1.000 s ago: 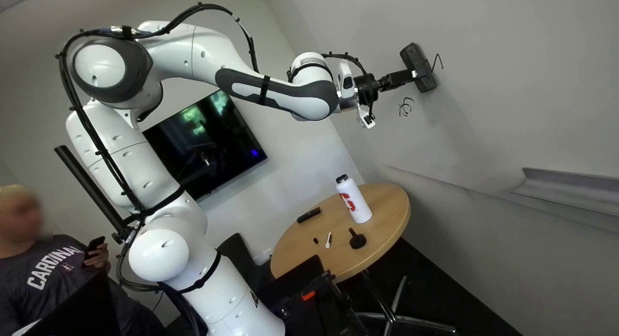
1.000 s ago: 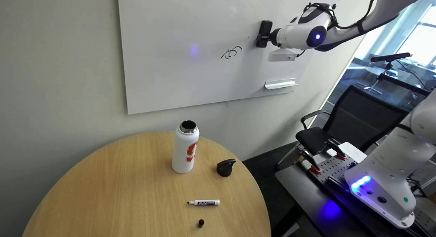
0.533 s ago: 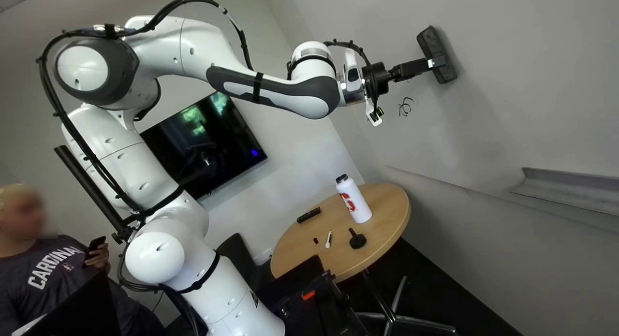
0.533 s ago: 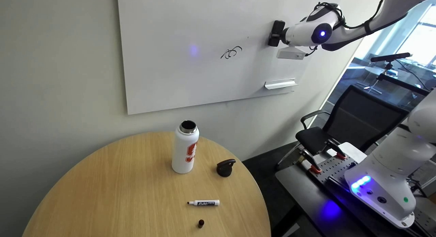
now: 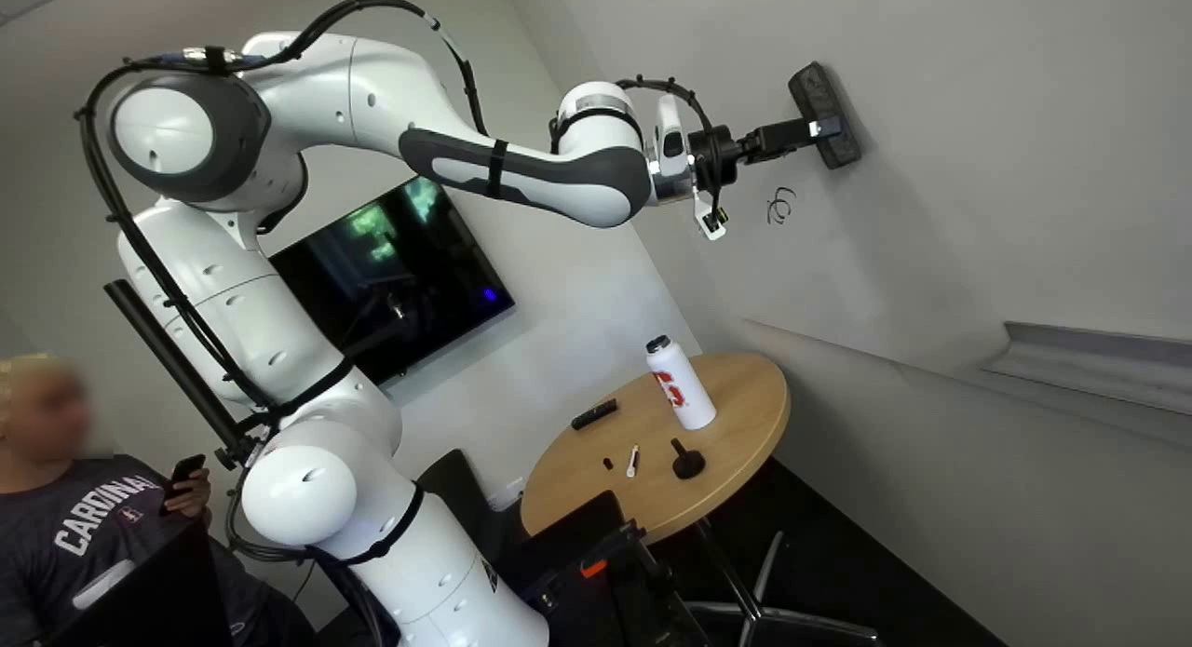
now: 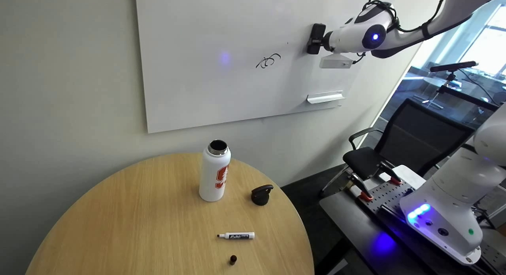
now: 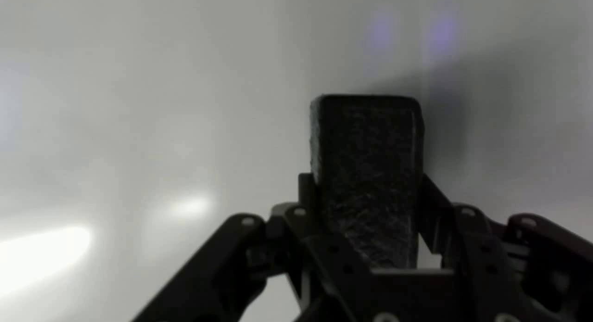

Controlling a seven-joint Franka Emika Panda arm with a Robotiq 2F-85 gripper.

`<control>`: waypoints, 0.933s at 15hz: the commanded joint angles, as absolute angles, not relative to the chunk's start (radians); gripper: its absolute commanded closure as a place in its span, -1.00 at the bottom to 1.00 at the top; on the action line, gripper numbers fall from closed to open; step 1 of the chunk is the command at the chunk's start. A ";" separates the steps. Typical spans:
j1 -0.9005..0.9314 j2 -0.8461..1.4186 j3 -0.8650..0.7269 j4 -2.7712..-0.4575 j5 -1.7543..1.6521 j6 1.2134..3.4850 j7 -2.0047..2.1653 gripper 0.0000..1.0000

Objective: Use the eraser to wipe the scribble on the right side of the whiteboard

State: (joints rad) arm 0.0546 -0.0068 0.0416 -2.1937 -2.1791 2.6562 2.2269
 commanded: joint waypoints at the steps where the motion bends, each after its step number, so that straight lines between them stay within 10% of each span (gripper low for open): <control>1: 0.083 0.029 0.070 -2.135 -2.209 2.744 2.197 0.44; 14: 0.129 0.035 0.131 -2.120 -2.099 2.960 1.951 0.44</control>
State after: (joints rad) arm 0.1655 0.0865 0.1497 -2.0718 -2.2209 2.8222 2.1476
